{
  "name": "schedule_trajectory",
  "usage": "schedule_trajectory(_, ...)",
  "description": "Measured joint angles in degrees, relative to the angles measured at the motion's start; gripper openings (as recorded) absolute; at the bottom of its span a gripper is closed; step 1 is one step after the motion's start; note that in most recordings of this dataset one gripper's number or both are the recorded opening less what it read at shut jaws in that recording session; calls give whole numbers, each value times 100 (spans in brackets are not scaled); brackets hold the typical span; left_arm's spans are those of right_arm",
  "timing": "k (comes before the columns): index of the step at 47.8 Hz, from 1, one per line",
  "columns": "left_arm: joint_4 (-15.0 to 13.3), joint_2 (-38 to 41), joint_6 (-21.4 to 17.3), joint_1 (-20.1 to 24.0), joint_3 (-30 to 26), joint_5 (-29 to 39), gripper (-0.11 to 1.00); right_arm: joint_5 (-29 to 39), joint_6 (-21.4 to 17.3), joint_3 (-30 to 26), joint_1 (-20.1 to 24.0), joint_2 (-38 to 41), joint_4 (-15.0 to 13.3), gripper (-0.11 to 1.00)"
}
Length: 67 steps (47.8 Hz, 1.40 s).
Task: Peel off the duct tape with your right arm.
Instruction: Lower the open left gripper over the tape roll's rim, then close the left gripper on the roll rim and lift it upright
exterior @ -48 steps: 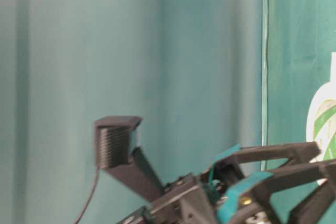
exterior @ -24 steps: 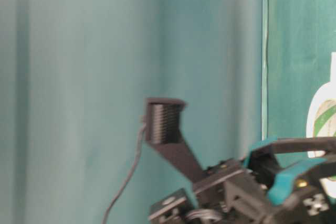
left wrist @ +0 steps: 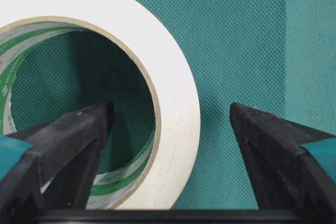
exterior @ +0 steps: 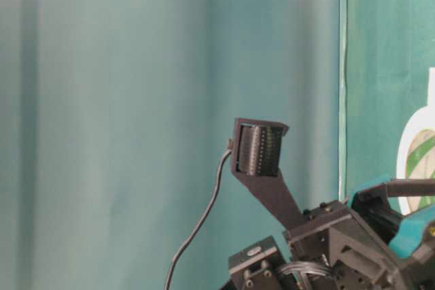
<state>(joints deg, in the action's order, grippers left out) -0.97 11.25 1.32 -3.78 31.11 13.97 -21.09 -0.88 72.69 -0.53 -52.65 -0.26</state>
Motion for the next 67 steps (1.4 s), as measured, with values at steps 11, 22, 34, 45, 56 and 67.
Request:
schedule_trajectory(11,0,0,-35,0,0,-53,75,0,-9,9,0,9,0,75)
schedule_trajectory(22,0,0,-123,18,0,-18,21,0,-18,9,0,0,0,75)
schedule_trajectory(34,-9,9,-316,18,-18,44,21,0,-18,9,0,9,0,75)
schedule_trajectory(45,0,-53,-325,18,-18,79,21,0,-18,9,0,0,0,75)
schedule_trajectory(56,-9,-299,-316,0,-202,483,21,-9,-18,62,0,0,0,75)
schedule_trajectory(67,-9,-580,-316,0,-659,1028,21,0,-18,79,0,0,0,75)
